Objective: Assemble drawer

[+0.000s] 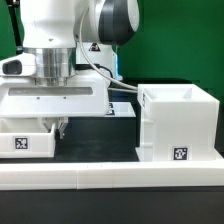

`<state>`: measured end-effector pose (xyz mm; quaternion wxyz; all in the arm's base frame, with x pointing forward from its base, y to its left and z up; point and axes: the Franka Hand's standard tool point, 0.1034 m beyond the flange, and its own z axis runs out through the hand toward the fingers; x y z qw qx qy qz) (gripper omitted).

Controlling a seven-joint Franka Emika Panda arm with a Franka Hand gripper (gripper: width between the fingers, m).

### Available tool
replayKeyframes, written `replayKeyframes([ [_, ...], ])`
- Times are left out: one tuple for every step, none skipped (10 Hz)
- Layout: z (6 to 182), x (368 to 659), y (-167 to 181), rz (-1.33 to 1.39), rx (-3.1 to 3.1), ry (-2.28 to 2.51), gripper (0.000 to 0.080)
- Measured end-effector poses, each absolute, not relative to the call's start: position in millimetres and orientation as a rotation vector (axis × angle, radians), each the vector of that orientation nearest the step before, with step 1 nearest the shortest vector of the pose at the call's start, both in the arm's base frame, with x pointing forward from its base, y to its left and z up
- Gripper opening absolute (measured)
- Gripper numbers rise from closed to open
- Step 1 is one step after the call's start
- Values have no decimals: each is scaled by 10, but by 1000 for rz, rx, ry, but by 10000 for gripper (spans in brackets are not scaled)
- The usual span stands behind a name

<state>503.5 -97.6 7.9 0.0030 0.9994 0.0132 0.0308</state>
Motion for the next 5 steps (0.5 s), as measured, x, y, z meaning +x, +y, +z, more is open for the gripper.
replayKeyframes([
  [147, 5049, -887, 78, 3149, 68, 42],
  [259, 5058, -809, 34, 3178, 86, 42],
  [326, 5071, -774, 19, 3191, 98, 42],
  [383, 5088, -743, 27, 3197, 102, 42],
  [355, 5072, -753, 21, 3196, 99, 42],
])
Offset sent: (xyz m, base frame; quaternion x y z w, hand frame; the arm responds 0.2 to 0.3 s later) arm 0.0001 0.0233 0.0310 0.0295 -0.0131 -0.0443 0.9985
